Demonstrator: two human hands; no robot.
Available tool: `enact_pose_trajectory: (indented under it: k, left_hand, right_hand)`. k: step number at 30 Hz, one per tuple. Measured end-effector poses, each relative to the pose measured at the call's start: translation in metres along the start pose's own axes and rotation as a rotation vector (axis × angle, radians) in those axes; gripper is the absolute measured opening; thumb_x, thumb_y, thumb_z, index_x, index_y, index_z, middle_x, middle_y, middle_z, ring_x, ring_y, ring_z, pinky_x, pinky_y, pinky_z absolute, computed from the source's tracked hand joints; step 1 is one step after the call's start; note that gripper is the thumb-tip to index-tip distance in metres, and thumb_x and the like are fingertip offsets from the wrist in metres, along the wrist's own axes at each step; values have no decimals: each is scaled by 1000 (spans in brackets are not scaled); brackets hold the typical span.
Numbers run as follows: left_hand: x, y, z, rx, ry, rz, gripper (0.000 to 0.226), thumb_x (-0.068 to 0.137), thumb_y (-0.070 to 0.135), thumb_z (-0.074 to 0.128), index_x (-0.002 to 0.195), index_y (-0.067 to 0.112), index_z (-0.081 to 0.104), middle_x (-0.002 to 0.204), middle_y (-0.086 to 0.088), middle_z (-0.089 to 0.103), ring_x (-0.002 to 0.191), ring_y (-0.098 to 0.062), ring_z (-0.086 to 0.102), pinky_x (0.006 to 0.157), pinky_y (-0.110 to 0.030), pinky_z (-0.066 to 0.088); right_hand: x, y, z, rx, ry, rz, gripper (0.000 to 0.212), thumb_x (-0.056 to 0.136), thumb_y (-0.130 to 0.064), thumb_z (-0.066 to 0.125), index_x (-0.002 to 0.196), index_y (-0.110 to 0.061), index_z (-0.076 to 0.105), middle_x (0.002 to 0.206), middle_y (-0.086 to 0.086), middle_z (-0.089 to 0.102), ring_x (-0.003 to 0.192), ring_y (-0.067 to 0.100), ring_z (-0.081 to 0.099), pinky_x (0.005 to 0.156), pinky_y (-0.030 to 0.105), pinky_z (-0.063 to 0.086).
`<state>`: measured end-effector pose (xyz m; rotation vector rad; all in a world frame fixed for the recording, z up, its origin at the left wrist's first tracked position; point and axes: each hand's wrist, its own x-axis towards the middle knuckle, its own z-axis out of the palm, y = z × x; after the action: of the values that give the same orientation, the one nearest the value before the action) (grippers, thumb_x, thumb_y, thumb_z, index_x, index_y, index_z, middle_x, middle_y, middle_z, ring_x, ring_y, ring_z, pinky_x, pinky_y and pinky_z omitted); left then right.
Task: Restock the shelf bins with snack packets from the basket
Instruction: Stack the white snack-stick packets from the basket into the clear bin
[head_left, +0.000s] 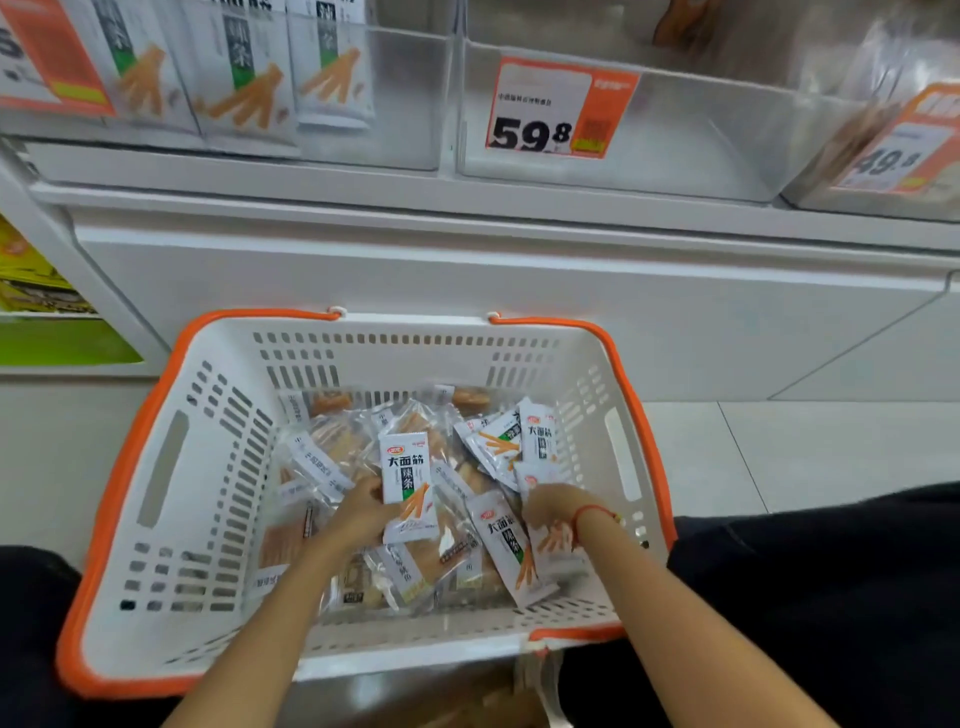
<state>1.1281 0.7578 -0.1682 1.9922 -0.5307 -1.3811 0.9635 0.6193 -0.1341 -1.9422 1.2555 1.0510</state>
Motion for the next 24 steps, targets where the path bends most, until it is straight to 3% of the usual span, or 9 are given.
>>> enact_pose_trajectory:
  k: [4, 6, 9, 11, 14, 17, 19, 21, 24]
  left_hand:
    - [-3, 2, 6, -66, -25, -30, 30, 92, 1, 55, 123, 0, 54, 117, -16, 60, 101, -32, 60, 71, -34, 54]
    - [0, -1, 9, -22, 4, -33, 27, 94, 7, 54, 119, -3, 57, 114, -18, 64, 89, -28, 62, 80, -41, 53]
    - [-2, -7, 13, 97, 0, 21, 28, 96, 16, 52, 116, -2, 60, 101, -11, 67, 79, -22, 63, 65, -30, 49]
    - [-1, -12, 13, 145, -13, 66, 31, 94, 11, 54, 123, 1, 56, 118, -9, 63, 98, -25, 63, 76, -31, 50]
    - [0, -14, 12, 144, -12, 63, 36, 90, 6, 56, 126, 6, 52, 125, -6, 60, 108, -24, 60, 91, -39, 48]
    - [-4, -8, 10, 108, 34, 57, 22, 92, 5, 50, 110, 12, 60, 106, -4, 64, 94, -21, 61, 84, -36, 47]
    - [-6, -7, 9, 75, 72, 23, 15, 92, 7, 50, 98, 20, 56, 96, 2, 63, 92, -22, 61, 88, -40, 47]
    - [-5, -9, 7, 83, 73, 5, 14, 91, 10, 50, 95, 23, 55, 91, 6, 62, 92, -20, 62, 88, -39, 49]
    - [3, -16, 6, 77, 68, 1, 31, 86, 10, 53, 117, 15, 53, 102, 1, 64, 94, -19, 61, 87, -41, 50]
  right_hand:
    - [4, 15, 7, 411, 15, -11, 47, 92, 4, 39, 138, -8, 38, 106, 19, 59, 67, 20, 53, 71, 32, 56]
    - [6, 18, 17, 516, 153, -13, 49, 89, 2, 46, 135, -9, 37, 98, 16, 59, 80, 25, 58, 62, 30, 52]
    - [13, 14, 28, 545, 267, 13, 65, 82, -11, 69, 134, 2, 32, 117, 16, 57, 105, 27, 57, 77, 30, 48]
    - [13, 5, 29, 633, 301, 5, 26, 79, -14, 74, 93, -5, 54, 95, 13, 61, 84, 21, 60, 65, 25, 47]
    - [17, -9, 31, 629, 296, -31, 43, 81, -12, 69, 55, -16, 36, 54, 1, 40, 48, 12, 39, 47, 21, 32]
    - [20, -22, 34, 652, 308, -77, 45, 81, -3, 63, 54, -18, 30, 55, 0, 30, 56, 16, 37, 62, 26, 28]
    - [21, -25, 31, 753, 340, -88, 41, 80, 0, 65, 63, -18, 33, 66, 2, 41, 68, 19, 47, 73, 44, 53]
    - [21, -26, 27, 860, 239, -158, 34, 82, 0, 68, 66, -14, 41, 75, 12, 54, 63, 19, 53, 60, 29, 50]
    - [21, -29, 18, 1012, 105, -266, 28, 87, -3, 64, 67, -11, 47, 69, 11, 50, 54, 15, 48, 53, 22, 41]
